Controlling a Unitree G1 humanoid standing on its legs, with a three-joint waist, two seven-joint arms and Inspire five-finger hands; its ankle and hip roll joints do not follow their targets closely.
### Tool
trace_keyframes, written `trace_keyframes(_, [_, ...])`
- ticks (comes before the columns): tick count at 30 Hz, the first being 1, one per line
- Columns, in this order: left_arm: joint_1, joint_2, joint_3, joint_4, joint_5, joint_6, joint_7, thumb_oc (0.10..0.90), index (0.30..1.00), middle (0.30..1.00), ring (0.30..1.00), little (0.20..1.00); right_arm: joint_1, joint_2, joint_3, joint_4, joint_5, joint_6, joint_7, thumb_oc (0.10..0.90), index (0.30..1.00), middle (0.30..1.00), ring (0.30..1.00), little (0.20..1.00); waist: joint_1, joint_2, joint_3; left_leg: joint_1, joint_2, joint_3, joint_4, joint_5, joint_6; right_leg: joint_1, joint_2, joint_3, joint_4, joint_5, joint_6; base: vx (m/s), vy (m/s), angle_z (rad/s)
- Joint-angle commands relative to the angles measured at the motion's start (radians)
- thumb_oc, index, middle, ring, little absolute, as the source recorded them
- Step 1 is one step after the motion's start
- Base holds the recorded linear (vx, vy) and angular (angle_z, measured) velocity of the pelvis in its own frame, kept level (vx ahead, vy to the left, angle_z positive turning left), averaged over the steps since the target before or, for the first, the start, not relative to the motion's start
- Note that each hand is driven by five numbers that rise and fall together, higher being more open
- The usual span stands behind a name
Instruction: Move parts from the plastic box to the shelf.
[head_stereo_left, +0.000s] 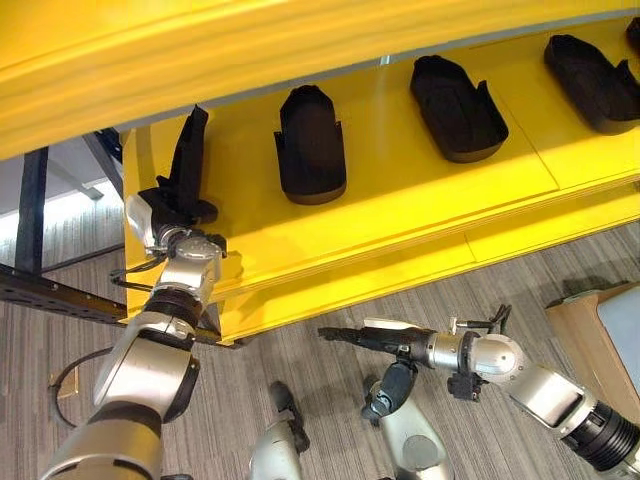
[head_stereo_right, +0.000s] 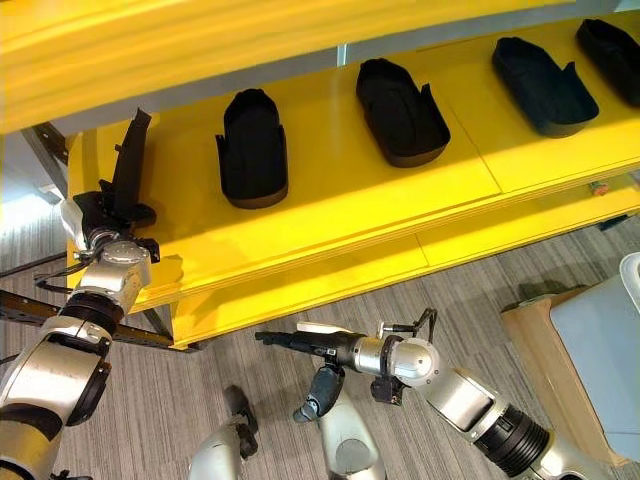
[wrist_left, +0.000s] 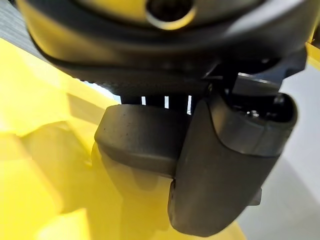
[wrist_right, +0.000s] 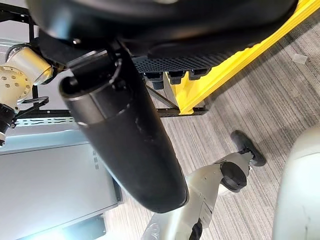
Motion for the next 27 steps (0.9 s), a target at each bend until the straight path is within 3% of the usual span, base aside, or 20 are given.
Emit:
trace_keyframes(1, [0.012,-0.016,0.043,0.006,-0.050,-0.010,-0.031,0.400,0.300,0.300,0.300,0.300,-0.017,0.055,-0.053,-0.092,0.039,-0.060,0.030,0.900,1.000,1.000,1.000,1.000,-0.013,-0.069,0.003,-0.013,0.011,-0.041,0.072,-0.075,-0.018,0.047,-0.006,-0.057,-0.107,0.007,0.015,0.05,0.000,-0.01])
trace_keyframes(20, [0.096,-0.045,0.083,-0.001,-0.052,-0.024,-0.044,0.400,0.300,0.300,0.300,0.300,0.058,0.021,-0.095,-0.097,0.026,-0.068,0.093,0.900,1.000,1.000,1.000,1.000,-0.036,-0.061,-0.015,0.036,0.021,-0.032,0.064,-0.062,-0.028,0.084,-0.014,-0.061,-0.097,-0.004,0.016,0.05,0.013,-0.01])
trace_keyframes(22, [0.108,-0.050,0.086,-0.009,-0.053,-0.024,-0.036,0.900,1.000,1.000,1.000,1.000,0.071,0.023,-0.098,-0.100,0.017,-0.067,0.098,0.900,1.000,1.000,1.000,1.000,-0.038,-0.058,-0.015,0.041,0.020,-0.032,0.065,-0.059,-0.028,0.091,-0.015,-0.060,-0.096,-0.005,0.016,0.06,0.038,-0.01])
trace_keyframes(27, [0.150,-0.067,0.094,-0.018,-0.038,-0.018,-0.054,0.900,1.000,1.000,1.000,1.000,0.098,0.020,-0.107,-0.103,-0.001,-0.064,0.113,0.900,1.000,1.000,1.000,1.000,-0.039,-0.050,-0.025,0.063,0.015,-0.029,0.055,-0.059,-0.030,0.112,-0.021,-0.064,-0.101,-0.008,0.018,0.07,0.037,0.00])
